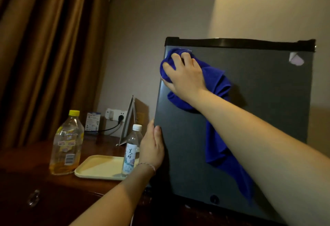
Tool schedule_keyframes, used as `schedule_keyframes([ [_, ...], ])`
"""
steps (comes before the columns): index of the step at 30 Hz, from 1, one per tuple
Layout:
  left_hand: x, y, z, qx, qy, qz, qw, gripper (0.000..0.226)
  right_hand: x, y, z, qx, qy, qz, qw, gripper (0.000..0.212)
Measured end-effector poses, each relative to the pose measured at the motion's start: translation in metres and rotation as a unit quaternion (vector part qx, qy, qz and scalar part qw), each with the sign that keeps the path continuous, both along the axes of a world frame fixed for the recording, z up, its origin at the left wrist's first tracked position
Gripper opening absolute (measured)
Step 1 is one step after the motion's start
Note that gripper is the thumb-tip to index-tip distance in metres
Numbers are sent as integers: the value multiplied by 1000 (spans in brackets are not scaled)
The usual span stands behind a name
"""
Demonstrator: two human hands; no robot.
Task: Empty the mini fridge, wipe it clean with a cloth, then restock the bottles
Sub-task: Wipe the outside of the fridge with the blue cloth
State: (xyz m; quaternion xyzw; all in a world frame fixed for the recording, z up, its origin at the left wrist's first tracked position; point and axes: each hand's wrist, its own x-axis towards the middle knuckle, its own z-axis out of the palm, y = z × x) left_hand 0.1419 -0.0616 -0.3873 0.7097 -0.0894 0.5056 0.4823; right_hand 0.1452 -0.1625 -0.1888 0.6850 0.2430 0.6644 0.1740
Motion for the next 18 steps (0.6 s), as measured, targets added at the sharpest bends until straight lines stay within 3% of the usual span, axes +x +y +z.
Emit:
schedule_keyframes([
  [7,4,9,1,-68,27,-68,995,35,3,-10,-59,-95,9,48,994,55],
  [11,8,20,10,-148,53,-163,974,64,1,-16,-111,-129,5,80,988,47],
  [14,0,21,18,-175,60,-179,966,60,-1,-24,-149,-162,50,72,983,59],
  [16,-4,20,16,-172,70,-207,961,57,-3,-32,-172,-189,66,74,977,49],
  [18,-5,18,11,-168,84,-224,956,70,-4,-40,-192,-211,68,108,969,33],
])
